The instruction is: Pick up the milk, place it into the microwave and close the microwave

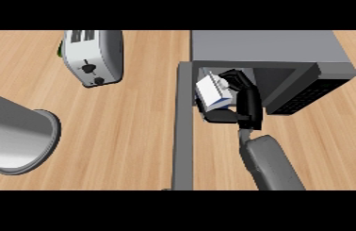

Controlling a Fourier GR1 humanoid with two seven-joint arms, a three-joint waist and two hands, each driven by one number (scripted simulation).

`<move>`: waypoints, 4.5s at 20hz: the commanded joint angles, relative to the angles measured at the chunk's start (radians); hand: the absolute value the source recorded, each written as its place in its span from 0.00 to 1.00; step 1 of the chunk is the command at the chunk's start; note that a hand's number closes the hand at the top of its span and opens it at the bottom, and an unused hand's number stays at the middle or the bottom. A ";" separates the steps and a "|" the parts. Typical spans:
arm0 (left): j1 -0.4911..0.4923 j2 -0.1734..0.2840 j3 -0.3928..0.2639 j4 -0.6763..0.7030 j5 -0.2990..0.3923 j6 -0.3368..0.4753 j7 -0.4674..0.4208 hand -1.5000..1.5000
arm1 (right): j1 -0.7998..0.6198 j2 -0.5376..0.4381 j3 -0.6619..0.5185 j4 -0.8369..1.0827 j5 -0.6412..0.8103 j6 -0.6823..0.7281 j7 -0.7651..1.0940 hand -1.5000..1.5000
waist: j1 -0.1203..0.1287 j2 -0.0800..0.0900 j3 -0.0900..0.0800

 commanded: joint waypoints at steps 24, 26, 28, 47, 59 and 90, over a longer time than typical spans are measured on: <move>-0.095 0.019 0.072 0.148 -0.013 -0.095 -0.028 0.00 | -0.577 -0.084 -0.269 0.969 0.053 -0.072 -0.519 1.00 | 0.042 0.017 0.001; -0.130 0.020 0.053 0.138 -0.019 -0.069 -0.001 0.00 | -0.586 -0.067 -0.224 0.988 0.115 -0.197 -0.539 1.00 | 0.046 0.022 0.001; -0.138 0.050 0.080 0.146 0.029 -0.073 0.019 0.00 | -0.608 -0.090 -0.189 1.025 0.163 -0.244 -0.523 1.00 | 0.053 0.023 0.001; -0.180 0.028 0.026 0.176 -0.048 -0.081 0.012 0.00 | -0.647 -0.214 -0.276 1.122 0.144 -0.407 -0.453 1.00 | 0.086 0.048 0.004; -0.247 0.047 0.021 0.251 -0.058 -0.083 0.003 0.00 | -0.645 -0.246 -0.246 1.166 0.186 -0.414 -0.423 1.00 | 0.107 0.059 0.005; -0.292 0.054 0.012 0.343 -0.117 -0.098 -0.065 0.00 | -0.663 -0.146 -0.209 1.157 0.242 -0.443 -0.393 0.00 | 0.103 0.046 0.004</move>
